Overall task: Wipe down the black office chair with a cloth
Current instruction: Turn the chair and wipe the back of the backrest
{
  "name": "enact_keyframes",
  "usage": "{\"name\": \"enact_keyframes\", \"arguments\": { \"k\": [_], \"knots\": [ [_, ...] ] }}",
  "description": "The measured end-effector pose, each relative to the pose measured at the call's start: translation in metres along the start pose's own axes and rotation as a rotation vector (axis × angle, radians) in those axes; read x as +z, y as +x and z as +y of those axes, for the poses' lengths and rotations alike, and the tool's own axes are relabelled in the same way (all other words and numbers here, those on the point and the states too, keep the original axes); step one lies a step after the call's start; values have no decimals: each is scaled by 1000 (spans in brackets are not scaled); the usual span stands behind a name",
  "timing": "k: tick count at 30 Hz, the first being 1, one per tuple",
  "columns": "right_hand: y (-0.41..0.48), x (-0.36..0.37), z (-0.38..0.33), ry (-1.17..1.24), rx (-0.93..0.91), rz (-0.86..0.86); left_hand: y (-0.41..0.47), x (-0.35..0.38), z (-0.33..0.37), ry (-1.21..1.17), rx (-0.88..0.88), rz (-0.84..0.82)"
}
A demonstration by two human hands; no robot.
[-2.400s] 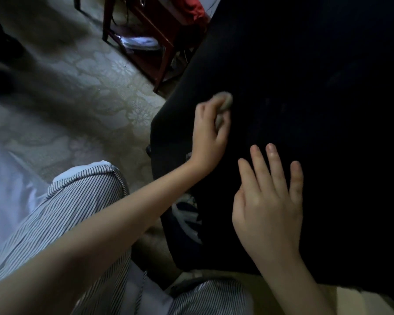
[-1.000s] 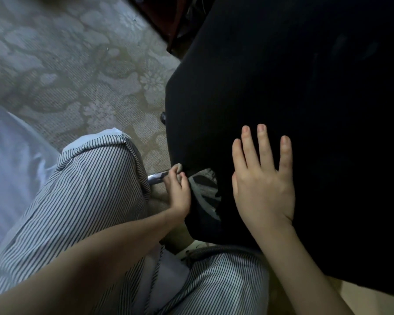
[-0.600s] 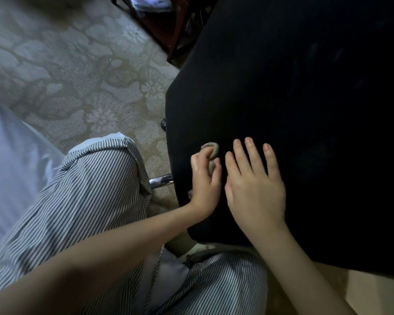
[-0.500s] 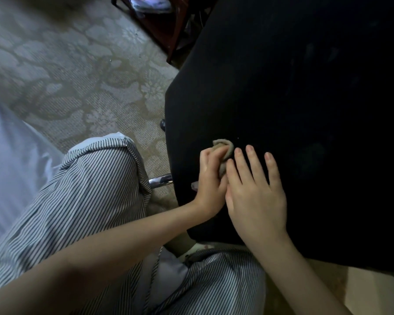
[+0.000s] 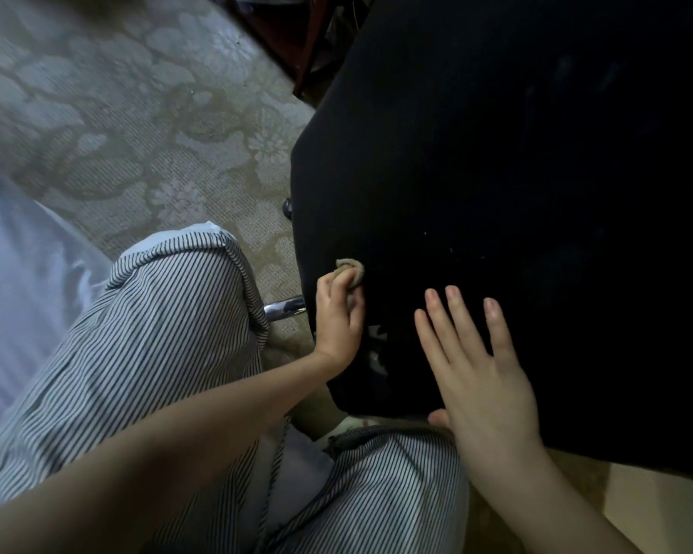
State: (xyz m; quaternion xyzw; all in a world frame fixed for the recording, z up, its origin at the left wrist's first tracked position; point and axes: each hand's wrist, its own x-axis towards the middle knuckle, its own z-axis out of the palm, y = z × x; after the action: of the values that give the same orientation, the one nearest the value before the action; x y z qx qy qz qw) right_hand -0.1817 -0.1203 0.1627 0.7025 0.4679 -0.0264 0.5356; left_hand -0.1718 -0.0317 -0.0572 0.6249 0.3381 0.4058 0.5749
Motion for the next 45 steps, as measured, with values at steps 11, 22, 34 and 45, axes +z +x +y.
{"name": "enact_keyframes", "arguments": {
  "k": [11,22,34,45],
  "knots": [
    [-2,11,-7,-150,-166,-135,-17,-14,-62,24,-636,43],
    [-1,19,-7,-130,-282,-1,-38,0,-50,-31,-786,126],
    [8,1,-28,68,-16,353,-16,-16,21,-157,-497,10],
    [10,2,-29,-131,221,646,-2,-32,96,-262,41,-69]
  ]
}}
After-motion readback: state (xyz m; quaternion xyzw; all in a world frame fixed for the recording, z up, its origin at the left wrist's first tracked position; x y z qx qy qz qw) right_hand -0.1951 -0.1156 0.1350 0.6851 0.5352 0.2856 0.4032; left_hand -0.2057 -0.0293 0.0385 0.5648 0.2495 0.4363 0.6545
